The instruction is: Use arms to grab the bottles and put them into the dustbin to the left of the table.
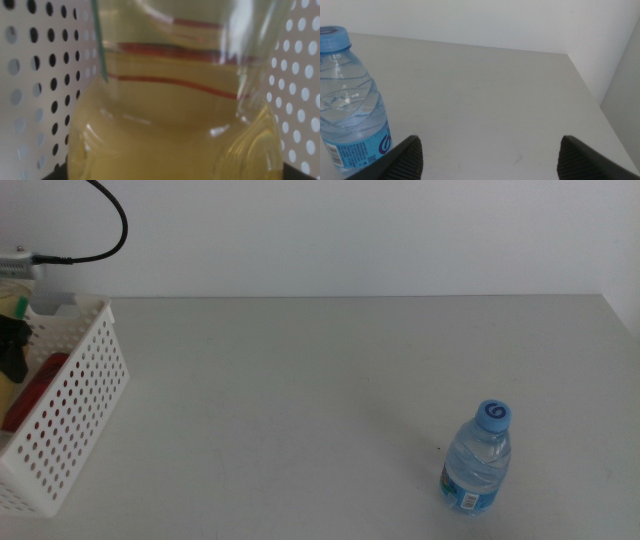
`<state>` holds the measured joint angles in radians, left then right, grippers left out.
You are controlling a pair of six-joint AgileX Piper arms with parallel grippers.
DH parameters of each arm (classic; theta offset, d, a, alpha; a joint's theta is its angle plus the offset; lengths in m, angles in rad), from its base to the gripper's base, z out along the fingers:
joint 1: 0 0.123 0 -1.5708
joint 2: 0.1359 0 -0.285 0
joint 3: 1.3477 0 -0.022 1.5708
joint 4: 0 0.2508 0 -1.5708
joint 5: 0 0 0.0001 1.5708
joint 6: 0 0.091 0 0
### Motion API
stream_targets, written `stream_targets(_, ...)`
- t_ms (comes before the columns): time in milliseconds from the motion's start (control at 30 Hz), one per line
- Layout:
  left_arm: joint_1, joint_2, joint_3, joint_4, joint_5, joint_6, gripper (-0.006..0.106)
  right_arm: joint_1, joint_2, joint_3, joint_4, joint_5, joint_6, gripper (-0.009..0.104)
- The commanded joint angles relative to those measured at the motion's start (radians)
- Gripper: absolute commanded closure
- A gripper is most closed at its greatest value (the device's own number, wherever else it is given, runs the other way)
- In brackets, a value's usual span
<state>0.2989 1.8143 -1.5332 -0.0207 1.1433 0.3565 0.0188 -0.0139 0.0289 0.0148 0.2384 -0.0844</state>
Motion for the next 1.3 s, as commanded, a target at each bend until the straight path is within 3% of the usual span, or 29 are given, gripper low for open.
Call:
stream_targets(0, 0.000, -0.050, -0.039, -0.011, -0.029, 0.010, 0.051, -0.006, -0.021, -0.010, -0.004, -0.072, -0.005, 0.011)
stream_targets(100, -0.001, -0.040, -0.039, -0.012, -0.027, 0.013, 0.025, -0.006, -0.021, -0.010, -0.004, -0.072, -0.005, 0.011)
stream_targets(200, -0.001, -0.041, -0.043, -0.012, -0.015, 0.013, 0.007, -0.006, -0.021, -0.010, -0.004, -0.072, -0.005, 0.011)
stream_targets(467, -0.001, -0.041, -0.154, -0.021, 0.151, -0.086, 0.008, -0.006, -0.021, -0.010, -0.004, -0.072, -0.005, 0.011)
stream_targets(633, -0.018, -0.086, -0.229, -0.122, 0.174, -0.171, 0.008, -0.006, -0.021, -0.010, -0.004, -0.072, -0.005, 0.011)
stream_targets(700, -0.047, -0.124, -0.229, -0.159, 0.153, -0.157, 0.008, -0.006, -0.021, -0.010, -0.004, -0.072, -0.005, 0.011)
stream_targets(967, -0.176, -0.269, -0.228, -0.157, 0.117, -0.129, 0.008, -0.006, -0.021, -0.010, -0.004, -0.072, -0.005, 0.011)
stream_targets(1267, -0.426, -0.486, -0.132, -0.157, 0.067, -0.040, 0.008, -0.006, -0.021, -0.010, -0.004, -0.072, -0.005, 0.011)
